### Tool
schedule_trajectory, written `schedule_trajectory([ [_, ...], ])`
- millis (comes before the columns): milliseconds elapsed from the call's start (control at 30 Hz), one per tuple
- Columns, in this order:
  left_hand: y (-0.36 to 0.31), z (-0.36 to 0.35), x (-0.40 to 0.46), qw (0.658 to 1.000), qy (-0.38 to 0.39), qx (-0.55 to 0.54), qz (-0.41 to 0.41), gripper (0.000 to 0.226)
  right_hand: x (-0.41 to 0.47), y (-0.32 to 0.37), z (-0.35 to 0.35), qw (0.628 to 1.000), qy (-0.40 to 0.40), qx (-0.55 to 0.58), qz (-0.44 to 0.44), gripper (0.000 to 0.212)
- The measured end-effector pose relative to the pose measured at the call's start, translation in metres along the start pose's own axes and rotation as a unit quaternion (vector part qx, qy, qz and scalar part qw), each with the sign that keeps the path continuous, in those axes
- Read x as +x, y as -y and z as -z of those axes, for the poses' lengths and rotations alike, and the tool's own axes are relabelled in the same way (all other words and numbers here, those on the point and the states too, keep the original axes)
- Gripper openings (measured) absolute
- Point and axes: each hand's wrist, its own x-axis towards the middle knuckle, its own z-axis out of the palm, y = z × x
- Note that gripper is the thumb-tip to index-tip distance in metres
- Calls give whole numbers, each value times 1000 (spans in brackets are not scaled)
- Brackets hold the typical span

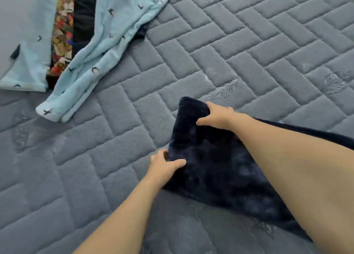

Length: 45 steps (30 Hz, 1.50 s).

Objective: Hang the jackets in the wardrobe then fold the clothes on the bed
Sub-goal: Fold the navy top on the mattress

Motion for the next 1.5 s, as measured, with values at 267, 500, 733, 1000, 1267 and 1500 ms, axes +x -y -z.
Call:
schedule_trajectory([
  [267,19,13,-29,958,204,-173,105,25,-11,60,-20,995,76,-19,-56,51],
  [500,-10,163,-56,982,77,-160,65,30,-42,185,7,983,33,180,9,33],
  [733,-160,337,-147,977,-135,-33,-159,37,-120,327,148,893,-75,416,154,20],
  [1000,-231,350,-231,985,23,118,-126,60,-197,315,219,857,-143,447,211,12],
  [1267,-103,155,-156,984,133,115,20,70,-186,125,78,922,-107,369,45,13],
  [1500,5,-29,-161,890,370,194,184,67,-200,-49,-38,941,234,129,-208,13],
])
